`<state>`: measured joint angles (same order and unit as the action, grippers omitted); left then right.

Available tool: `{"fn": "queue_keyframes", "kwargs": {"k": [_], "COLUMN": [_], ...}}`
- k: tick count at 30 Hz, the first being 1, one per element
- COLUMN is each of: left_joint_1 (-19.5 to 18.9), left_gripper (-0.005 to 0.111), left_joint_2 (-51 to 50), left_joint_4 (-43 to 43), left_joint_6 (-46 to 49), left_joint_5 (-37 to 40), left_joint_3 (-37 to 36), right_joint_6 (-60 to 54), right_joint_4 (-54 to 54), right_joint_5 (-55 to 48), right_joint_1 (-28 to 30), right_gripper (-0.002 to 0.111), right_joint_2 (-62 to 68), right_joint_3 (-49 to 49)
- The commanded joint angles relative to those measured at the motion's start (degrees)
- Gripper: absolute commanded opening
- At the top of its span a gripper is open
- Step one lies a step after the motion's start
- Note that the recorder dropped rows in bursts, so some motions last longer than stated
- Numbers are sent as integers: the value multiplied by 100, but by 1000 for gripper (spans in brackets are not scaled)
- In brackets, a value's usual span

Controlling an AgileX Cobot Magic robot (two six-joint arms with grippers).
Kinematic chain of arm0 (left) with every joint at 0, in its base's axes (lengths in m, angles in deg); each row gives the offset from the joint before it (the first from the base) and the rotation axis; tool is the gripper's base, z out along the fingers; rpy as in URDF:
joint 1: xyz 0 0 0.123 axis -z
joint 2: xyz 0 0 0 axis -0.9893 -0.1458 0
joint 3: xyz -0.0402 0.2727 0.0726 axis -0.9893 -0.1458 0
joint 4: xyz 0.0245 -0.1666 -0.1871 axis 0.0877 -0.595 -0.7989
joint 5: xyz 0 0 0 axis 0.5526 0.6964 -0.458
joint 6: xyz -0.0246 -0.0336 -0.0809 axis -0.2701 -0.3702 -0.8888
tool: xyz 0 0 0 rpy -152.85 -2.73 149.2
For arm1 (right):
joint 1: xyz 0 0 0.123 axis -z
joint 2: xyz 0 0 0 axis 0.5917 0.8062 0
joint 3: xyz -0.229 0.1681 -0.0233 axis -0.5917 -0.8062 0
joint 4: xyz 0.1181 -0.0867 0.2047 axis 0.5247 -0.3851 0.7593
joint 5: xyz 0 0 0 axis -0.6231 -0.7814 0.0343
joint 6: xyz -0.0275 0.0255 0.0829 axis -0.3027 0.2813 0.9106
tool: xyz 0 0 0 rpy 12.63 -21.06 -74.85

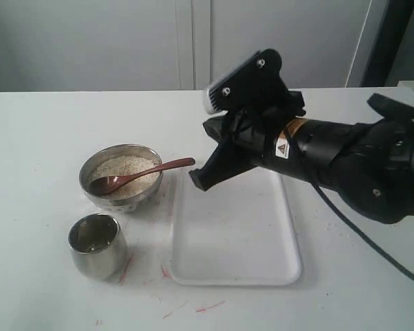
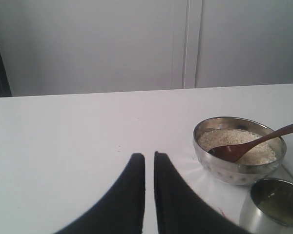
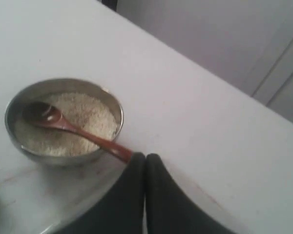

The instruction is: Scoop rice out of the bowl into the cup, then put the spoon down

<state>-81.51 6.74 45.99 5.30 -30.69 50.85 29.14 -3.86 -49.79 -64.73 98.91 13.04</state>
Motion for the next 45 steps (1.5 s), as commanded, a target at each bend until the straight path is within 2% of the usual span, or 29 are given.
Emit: {"fn": "queue_keyframes", "kwargs": {"k": [1,6,13,18,23,30,33,38,41,45], "left_joint_1": [7,7,7,7,7,7,7,7,7,7], "left_gripper": [14,14,14,14,14,14,14,14,14,14], "left_joint_2": [24,24,24,24,24,24,24,24,24,24], "left_joint_4": [-22,-22,-22,-22,-22,-22,-22,-22,-22,-22], "left_joint_6": [-8,-8,-8,-8,-8,-8,-8,-8,-8,-8], "left_joint_5": [-27,-27,-27,-27,-27,-27,-27,-27,-27,-27], "left_joint_3": [19,19,19,19,19,19,19,19,19,19], "right_joint_6": [521,1673,4155,4662,5906,6766,7302,9517,9638,9950], "right_joint_4": [60,-675,-2549,-2741,-2941,-4530,-4538,-4360,-4001,-3636], "right_joint_5": [-178,43,1559,1962,2442,4507,4476,4872,5338,5194], "right_joint_1": [-10,-10,0,50,699,1496,1664,1813,1813,1813], "right_gripper": [0,0,0,0,0,0,0,0,0,0], "right_joint_2": [188,246,323,486,645,862,1090,2006,2326,2514], "right_joint_3": [-12,123,124,143,177,187,187,187,187,176]}}
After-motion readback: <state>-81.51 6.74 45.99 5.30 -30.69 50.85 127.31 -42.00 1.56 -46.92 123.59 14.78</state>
